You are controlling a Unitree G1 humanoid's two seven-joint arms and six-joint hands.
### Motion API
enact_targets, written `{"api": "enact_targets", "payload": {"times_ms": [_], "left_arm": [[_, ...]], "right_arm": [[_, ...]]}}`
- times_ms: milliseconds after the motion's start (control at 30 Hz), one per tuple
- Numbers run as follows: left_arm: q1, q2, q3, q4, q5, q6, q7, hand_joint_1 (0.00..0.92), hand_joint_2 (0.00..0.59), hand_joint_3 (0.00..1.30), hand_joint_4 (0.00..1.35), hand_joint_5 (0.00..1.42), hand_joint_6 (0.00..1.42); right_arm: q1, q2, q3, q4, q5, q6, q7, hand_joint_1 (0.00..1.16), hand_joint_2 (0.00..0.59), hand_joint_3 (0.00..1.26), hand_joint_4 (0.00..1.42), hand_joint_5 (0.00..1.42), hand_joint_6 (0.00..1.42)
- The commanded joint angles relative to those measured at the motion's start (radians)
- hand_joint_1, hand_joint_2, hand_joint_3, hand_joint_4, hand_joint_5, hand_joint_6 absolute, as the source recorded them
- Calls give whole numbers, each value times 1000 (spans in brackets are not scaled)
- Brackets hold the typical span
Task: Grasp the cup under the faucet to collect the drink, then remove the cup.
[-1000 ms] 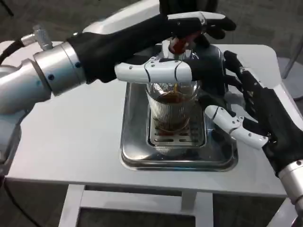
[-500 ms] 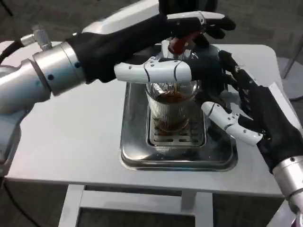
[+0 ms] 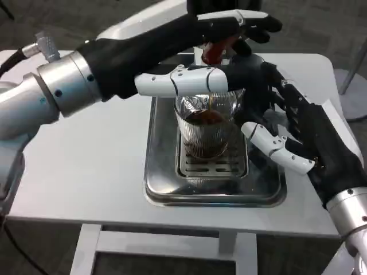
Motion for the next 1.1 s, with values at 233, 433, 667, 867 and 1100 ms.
{"api": "enact_targets", "payload": {"times_ms": [233, 433, 667, 867, 1100], "left_arm": [[47, -31, 37, 14, -25, 21, 8, 0, 136, 169, 174, 261, 345], [57, -55, 65, 6, -47, 12, 35, 0, 135, 169, 174, 262, 347], [66, -81, 95, -2, -58, -2, 57, 0, 135, 174, 174, 271, 360], [72, -96, 121, -11, -63, -17, 76, 0, 135, 180, 179, 272, 362], [81, -99, 136, -34, -71, -22, 83, 0, 135, 189, 184, 273, 379]], "right_arm": [[6, 5, 1, -6, 4, -26, -6, 538, 290, 86, 74, 122, 247], [5, 6, 3, -6, 3, -25, -6, 538, 290, 86, 75, 122, 247], [13, 5, 4, -10, 2, -24, -6, 538, 290, 86, 76, 122, 247], [16, 3, 3, -14, 2, -22, -4, 538, 290, 86, 76, 122, 247], [18, 3, 5, -17, 1, -20, -3, 538, 290, 86, 76, 122, 247]]}}
